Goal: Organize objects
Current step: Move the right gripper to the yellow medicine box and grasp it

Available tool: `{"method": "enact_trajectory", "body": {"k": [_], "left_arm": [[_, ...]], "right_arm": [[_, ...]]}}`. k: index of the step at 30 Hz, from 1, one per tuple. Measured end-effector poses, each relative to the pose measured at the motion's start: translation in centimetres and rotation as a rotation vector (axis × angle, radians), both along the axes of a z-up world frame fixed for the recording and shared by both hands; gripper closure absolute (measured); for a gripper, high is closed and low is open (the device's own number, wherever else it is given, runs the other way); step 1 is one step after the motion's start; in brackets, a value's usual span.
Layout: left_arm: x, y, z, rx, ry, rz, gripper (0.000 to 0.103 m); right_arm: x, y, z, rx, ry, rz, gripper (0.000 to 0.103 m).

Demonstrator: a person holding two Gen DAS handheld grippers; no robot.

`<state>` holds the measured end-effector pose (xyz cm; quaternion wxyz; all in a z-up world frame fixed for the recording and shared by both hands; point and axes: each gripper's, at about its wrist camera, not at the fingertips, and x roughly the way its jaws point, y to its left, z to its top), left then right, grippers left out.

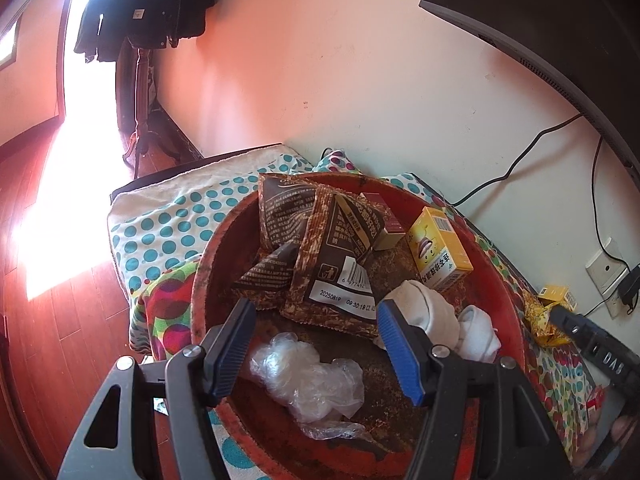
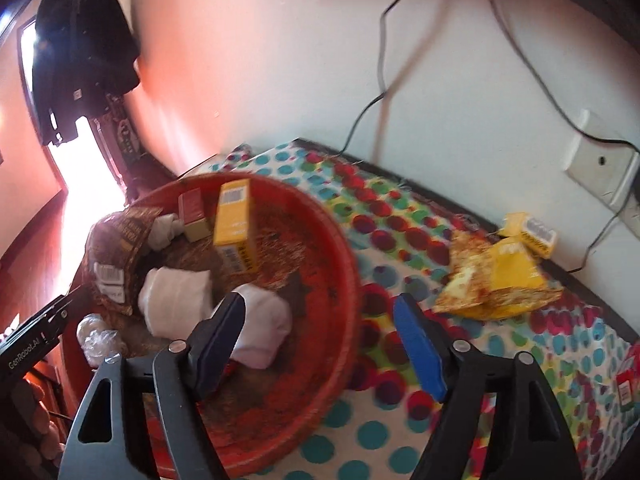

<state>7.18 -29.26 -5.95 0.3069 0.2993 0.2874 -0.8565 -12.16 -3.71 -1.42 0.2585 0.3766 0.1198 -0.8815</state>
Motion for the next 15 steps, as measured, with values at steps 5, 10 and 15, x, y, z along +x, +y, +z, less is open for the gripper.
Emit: {"method": "enact_trajectory", "body": {"k": [5,10,15], "left_arm": [[-0.6,0.6,-0.3,-0.002,-0.013,-0.024,0.038],[-1.5,1.7,-0.8,-0.019,-0.033,-0.069,0.038],[-2.3,2.8,-0.8,-0.066,-0.047,-0.104,0.038]], "right_arm": [[-7.7,5.7,1.9,0.058,0.023,-0.264,0.025],[-15.3,7.8,0.1,0.080,-0.073,-0.360,0.025],[-19.2,7.9,-3.3,0.083,-0.178,-0.402,0.028]]}}
